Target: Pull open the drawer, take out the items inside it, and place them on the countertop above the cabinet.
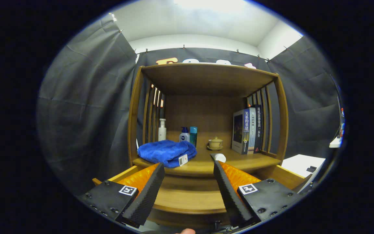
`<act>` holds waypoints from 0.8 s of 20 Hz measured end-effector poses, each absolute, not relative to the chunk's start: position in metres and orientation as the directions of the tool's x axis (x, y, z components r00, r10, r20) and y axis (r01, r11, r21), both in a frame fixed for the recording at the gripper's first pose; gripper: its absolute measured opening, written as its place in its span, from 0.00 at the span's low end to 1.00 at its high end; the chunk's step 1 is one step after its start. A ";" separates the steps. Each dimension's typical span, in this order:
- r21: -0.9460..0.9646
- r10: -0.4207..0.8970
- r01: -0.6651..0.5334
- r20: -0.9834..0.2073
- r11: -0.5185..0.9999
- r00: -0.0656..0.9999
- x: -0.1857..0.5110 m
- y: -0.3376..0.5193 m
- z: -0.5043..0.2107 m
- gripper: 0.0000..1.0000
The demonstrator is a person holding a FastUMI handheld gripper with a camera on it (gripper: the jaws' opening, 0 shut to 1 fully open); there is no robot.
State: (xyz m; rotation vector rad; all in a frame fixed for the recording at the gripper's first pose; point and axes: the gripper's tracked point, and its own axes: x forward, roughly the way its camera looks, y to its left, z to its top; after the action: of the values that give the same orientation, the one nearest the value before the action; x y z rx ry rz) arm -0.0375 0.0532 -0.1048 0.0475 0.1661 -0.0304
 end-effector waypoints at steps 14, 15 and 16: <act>0.066 -0.147 0.171 -0.269 0.983 0.952 -0.105 0.009 -0.188 0.98; 0.051 -0.142 0.164 -0.290 0.985 0.947 -0.107 0.010 -0.194 0.99; 0.036 -0.133 0.152 -0.308 0.988 0.942 -0.105 0.014 -0.201 0.99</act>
State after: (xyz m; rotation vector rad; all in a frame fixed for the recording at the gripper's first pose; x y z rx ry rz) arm -0.1051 0.0136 -0.2011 0.0599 0.3102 -0.1456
